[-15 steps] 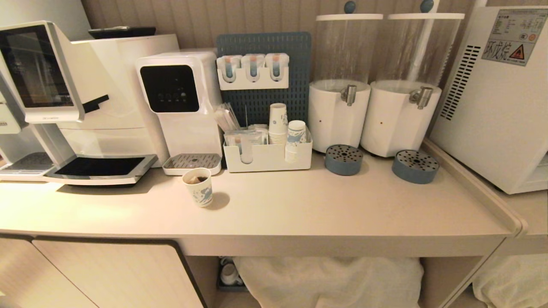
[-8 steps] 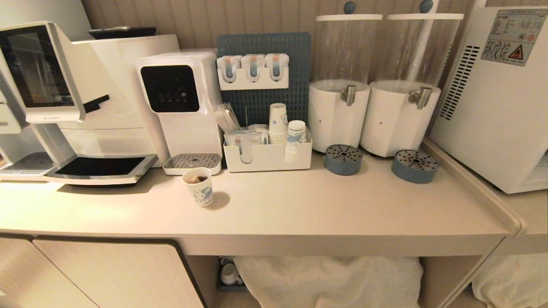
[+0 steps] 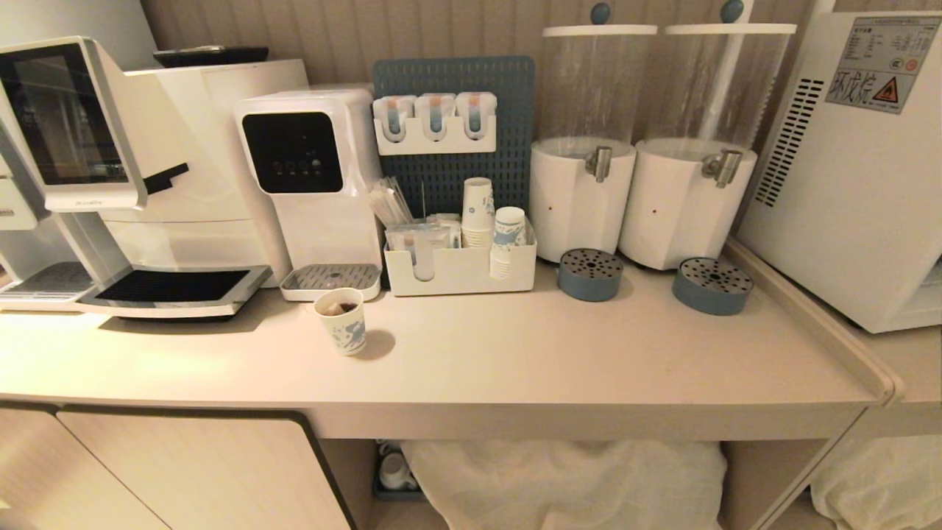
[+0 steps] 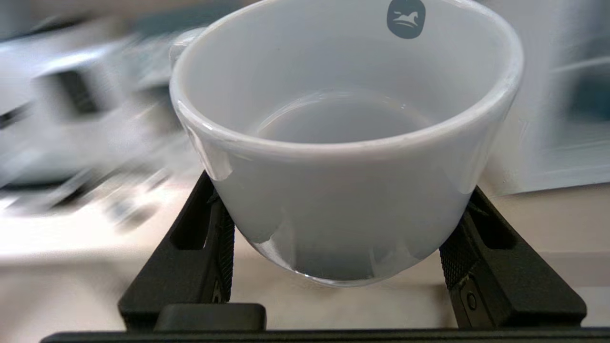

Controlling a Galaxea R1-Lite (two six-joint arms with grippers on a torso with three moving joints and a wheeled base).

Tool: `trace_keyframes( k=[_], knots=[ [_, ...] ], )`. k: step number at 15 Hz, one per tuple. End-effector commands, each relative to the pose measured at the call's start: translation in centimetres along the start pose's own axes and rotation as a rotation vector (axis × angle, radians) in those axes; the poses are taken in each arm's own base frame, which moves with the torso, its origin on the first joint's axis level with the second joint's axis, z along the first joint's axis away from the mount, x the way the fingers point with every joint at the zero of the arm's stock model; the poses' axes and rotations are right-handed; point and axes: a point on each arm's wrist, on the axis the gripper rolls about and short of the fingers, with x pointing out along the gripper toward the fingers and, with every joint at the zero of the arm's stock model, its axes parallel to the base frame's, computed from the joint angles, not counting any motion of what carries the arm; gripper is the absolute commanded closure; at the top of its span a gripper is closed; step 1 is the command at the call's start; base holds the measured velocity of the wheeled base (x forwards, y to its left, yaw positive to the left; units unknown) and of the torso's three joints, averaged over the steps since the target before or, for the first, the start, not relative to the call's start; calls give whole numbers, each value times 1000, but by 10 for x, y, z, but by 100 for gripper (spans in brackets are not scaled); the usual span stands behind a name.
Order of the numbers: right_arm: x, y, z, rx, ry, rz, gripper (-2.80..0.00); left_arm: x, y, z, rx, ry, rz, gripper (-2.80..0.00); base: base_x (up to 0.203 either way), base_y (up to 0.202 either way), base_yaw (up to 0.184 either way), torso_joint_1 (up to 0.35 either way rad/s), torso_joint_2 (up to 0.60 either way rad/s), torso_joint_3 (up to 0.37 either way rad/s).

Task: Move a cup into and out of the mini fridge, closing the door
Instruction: Place the ceramic cup on the table

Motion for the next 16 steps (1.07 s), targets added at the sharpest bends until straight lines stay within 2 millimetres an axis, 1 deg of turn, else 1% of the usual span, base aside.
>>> trace_keyframes(
  k=[1, 2, 3, 4, 7, 8, 9, 10, 11, 12, 13, 14, 15, 16],
  knots=[
    [32, 3, 21, 18, 144, 141, 0, 0, 0, 0, 0, 1, 0, 0, 0, 0, 0, 0, 0, 0],
    [36, 3, 34, 80, 154, 140, 0, 0, 0, 0, 0, 1, 0, 0, 0, 0, 0, 0, 0, 0],
    [47, 7, 48, 153, 172, 79, 0, 0, 0, 0, 0, 1, 0, 0, 0, 0, 0, 0, 0, 0],
    [59, 12, 55, 199, 201, 20, 0, 0, 0, 0, 0, 1, 0, 0, 0, 0, 0, 0, 0, 0],
    [107, 27, 59, 231, 242, -173, 0, 0, 0, 0, 0, 1, 0, 0, 0, 0, 0, 0, 0, 0],
    [120, 26, 59, 230, 234, -261, 0, 0, 0, 0, -1, 1, 1, 0, 0, 0, 0, 0, 0, 0],
    [136, 20, 58, 226, 229, -364, 0, 0, 0, 0, -2, 1, 0, 0, 0, 0, 0, 0, 0, 0],
    [149, 9, 57, 223, 236, -439, 0, 0, 0, 0, -2, 1, 2, 0, 0, 0, 0, 0, 0, 0],
    [159, -5, 54, 226, 262, -466, 0, 0, 0, 0, 0, 1, 0, 0, 0, 0, 0, 0, 0, 0],
    [166, -21, 49, 224, 310, -421, 0, 0, 0, 0, 0, 1, 1, 0, 0, 0, 0, 0, 0, 0],
    [173, -35, 38, 213, 387, -250, 0, 0, 0, 0, 0, 1, 1, 0, 0, 0, 0, 0, 0, 0],
    [180, -48, 22, 180, 449, -67, 0, 0, 0, 0, -2, 1, 0, 0, 0, 0, 0, 0, 0, 0],
    [187, -64, -4, 132, 500, 108, 0, 0, 0, 0, -2, 1, 2, 0, 0, 0, 0, 0, 0, 0],
    [194, -78, -31, 81, 521, 228, 0, 0, 0, 0, -2, 1, 2, 0, 0, 0, 0, 0, 0, 0]
  ],
)
